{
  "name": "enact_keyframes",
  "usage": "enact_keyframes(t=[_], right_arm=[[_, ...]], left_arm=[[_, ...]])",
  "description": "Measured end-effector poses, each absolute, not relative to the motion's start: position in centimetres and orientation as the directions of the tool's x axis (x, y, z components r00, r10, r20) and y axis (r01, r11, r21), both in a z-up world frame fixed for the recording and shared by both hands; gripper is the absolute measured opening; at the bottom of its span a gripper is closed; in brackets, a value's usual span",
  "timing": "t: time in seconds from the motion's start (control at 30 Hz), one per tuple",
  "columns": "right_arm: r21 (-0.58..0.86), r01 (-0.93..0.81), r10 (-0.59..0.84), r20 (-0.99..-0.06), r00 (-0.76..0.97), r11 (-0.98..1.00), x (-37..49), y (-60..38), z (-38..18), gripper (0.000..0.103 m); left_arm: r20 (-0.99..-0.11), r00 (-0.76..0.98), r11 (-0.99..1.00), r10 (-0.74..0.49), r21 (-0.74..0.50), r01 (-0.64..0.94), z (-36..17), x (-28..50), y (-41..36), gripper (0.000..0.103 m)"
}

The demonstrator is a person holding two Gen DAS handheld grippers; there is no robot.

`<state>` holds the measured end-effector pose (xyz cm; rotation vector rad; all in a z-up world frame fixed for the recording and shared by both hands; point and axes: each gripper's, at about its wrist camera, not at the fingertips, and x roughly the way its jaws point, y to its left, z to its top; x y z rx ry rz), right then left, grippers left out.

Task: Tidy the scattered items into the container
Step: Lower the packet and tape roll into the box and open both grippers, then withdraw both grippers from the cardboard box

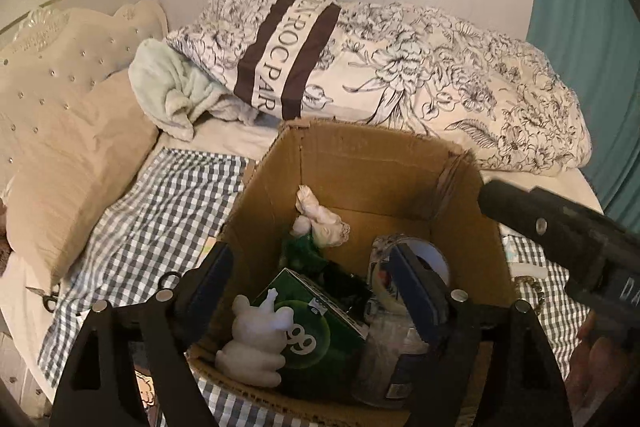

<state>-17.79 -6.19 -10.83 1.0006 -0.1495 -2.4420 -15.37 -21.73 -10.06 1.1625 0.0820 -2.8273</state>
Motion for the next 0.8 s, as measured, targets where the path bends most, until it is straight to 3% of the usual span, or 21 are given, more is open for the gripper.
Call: enact_keyframes(t=[0.3,0.8], right_arm=[[0.244,0.362,-0.431,-0.618,-0.657,-0.900,-14.6,-0.3,-7.1,0.099],[0.170,0.300,-0.341,-0.584,-0.736,-0.939,-8.9,8.6,-1.6,0.103]], left_arm=[[-0.659,-0.749,-0.996,-0.066,-0.003,0.090,-6.5,-12.4,-18.6,0.103],[-0.598,-0.799,-0.995,-0.065,-0.018,0.095,-2.2,-7.5,-13.8,0.103]])
